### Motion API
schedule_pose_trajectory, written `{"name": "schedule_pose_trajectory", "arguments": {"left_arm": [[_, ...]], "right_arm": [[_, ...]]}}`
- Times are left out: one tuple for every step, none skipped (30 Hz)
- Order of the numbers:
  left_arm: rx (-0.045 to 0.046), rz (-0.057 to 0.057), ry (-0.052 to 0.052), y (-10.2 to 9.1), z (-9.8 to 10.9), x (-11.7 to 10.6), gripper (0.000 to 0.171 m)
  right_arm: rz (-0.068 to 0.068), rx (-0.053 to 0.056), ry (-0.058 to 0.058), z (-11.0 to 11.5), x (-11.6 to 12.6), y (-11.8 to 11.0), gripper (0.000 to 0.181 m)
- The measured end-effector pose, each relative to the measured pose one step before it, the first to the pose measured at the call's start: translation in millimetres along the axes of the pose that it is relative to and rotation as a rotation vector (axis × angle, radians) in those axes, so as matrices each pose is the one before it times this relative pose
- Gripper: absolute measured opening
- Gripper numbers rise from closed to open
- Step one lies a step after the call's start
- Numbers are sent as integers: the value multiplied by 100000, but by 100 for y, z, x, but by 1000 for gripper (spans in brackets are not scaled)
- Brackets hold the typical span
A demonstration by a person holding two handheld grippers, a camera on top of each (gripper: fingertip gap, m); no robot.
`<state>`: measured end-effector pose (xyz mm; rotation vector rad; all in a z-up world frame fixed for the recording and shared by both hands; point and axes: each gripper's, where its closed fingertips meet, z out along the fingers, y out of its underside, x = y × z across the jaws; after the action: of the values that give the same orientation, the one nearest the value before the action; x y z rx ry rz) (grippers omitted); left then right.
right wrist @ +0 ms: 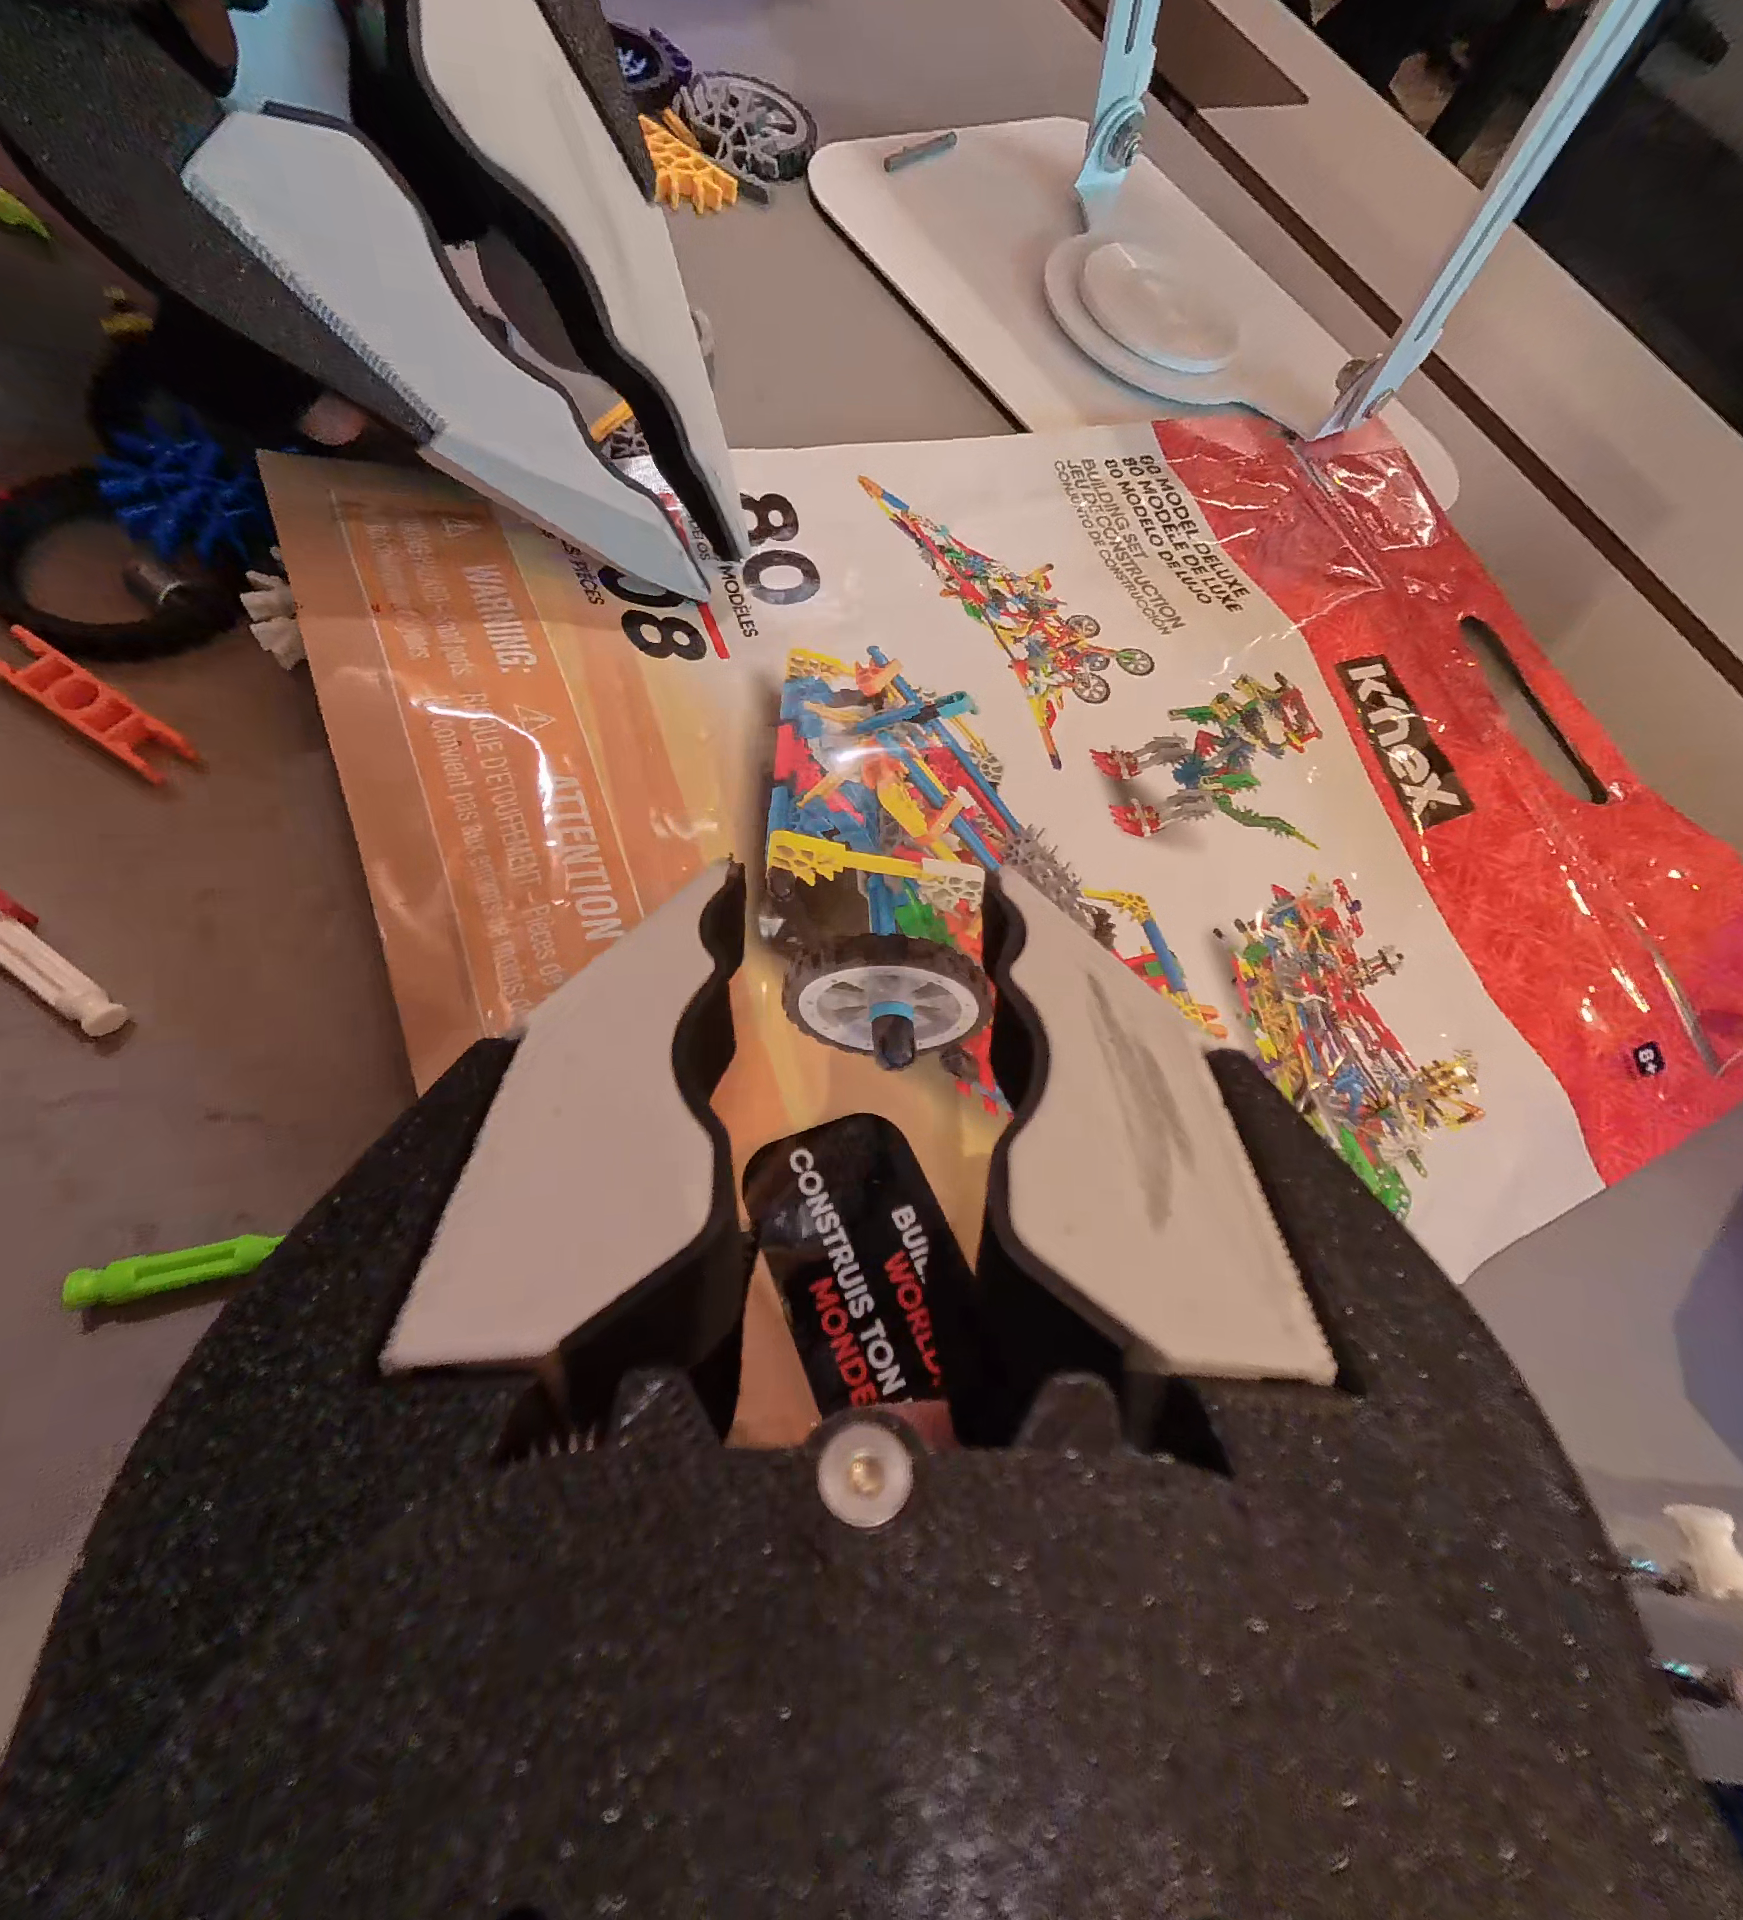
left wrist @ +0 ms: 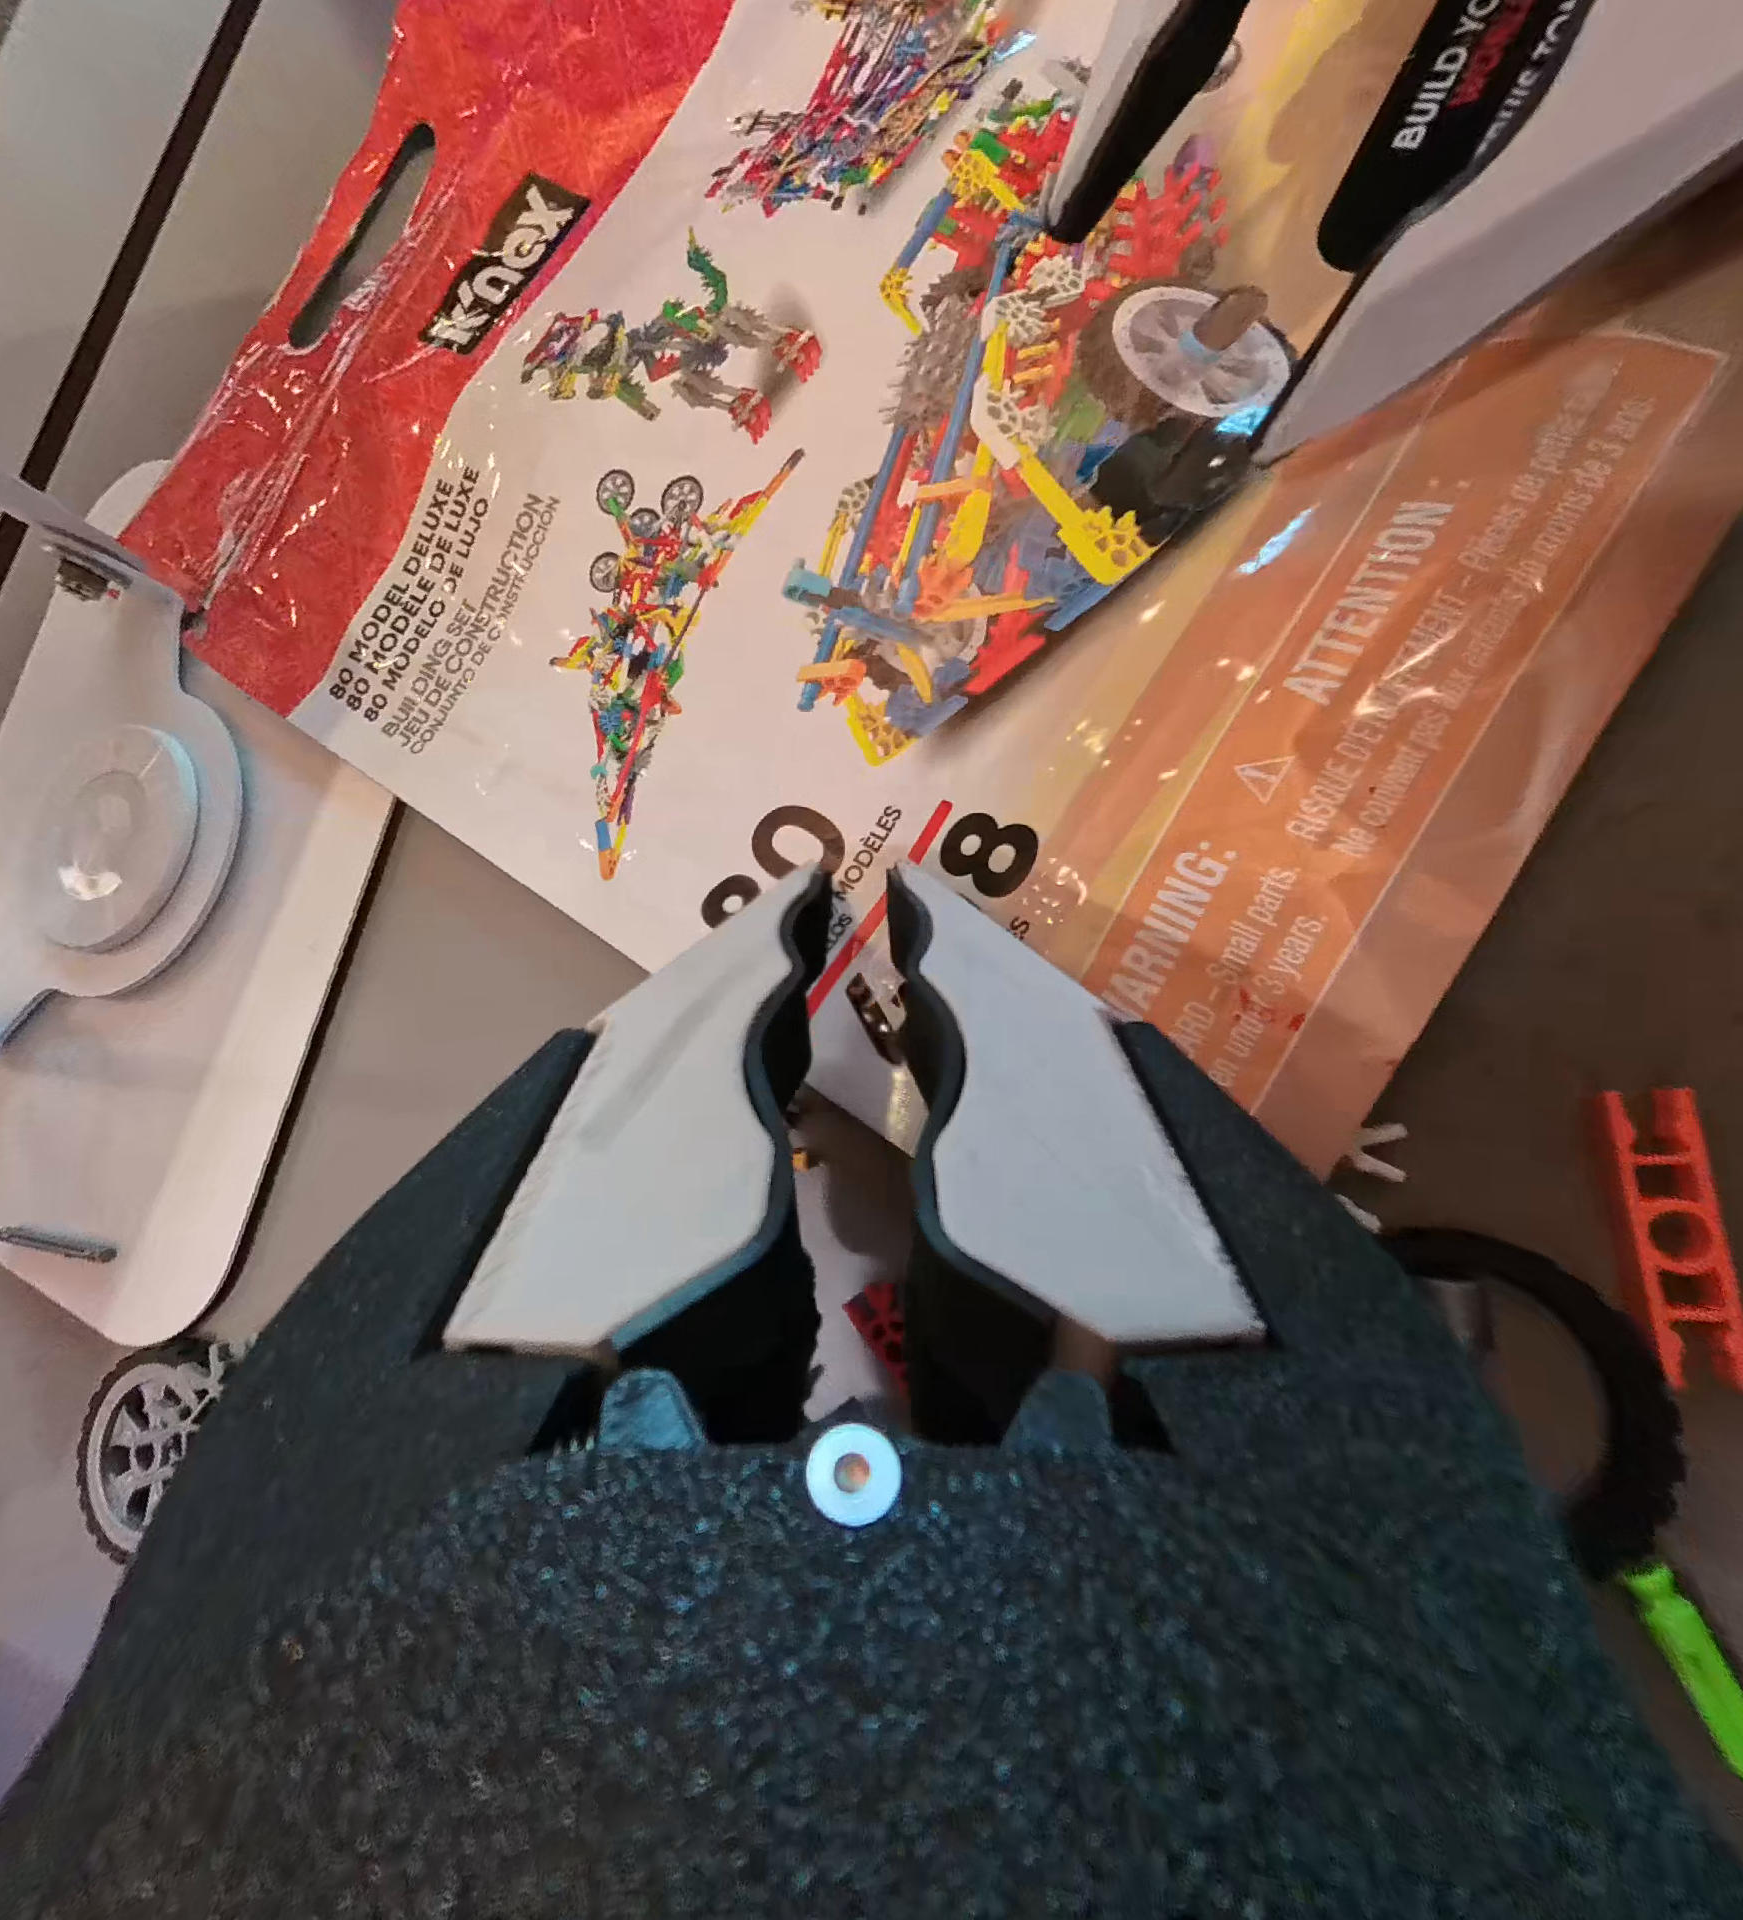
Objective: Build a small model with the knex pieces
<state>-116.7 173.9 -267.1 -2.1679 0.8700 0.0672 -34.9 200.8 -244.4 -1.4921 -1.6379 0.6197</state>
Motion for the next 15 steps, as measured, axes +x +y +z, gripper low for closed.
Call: {"name": "schedule_pose_trajectory", "arguments": {"left_arm": [[-155,354,577,5,23,111,7],[37,-226,547,1,21,39,6],[126,-553,316,0,-1,-31,6],[345,130,-22,-25,-24,-18,6],[287,546,-174,-12,-2,-7,6],[-24,-74,-10,5,12,1,6],[-164,-226,100,17,20,2,6],[46,-47,-12,-11,10,-4,6],[93,-108,-184,-5,9,-39,6],[90,-148,-191,-8,20,-56,6],[2,-129,86,-2,16,-11,6],[144,18,56,-17,19,-20,6],[25,-161,89,-6,8,-19,6],[59,-42,65,-8,4,12,6],[-45,11,89,8,11,9,6]], "right_arm": [[-1238,-214,-119,30,-134,37,42],[-1145,-521,-44,49,-124,64,41],[-599,-667,13,72,-65,75,41],[-381,-422,-14,44,-40,61,41],[-402,-36,-133,-1,-54,8,40],[-258,270,-150,-22,-51,-25,40],[12,244,-52,-27,-2,-27,39],[-7,-25,-183,4,-28,11,39],[-247,-170,-112,17,-42,13,39],[-345,-135,23,16,-29,20,38],[-137,-19,-46,1,-19,6,38],[171,207,-122,-24,-2,-31,38],[318,348,-36,-31,32,-40,38],[151,202,53,-28,12,-19,38],[-159,23,62,2,-12,-2,38]]}}
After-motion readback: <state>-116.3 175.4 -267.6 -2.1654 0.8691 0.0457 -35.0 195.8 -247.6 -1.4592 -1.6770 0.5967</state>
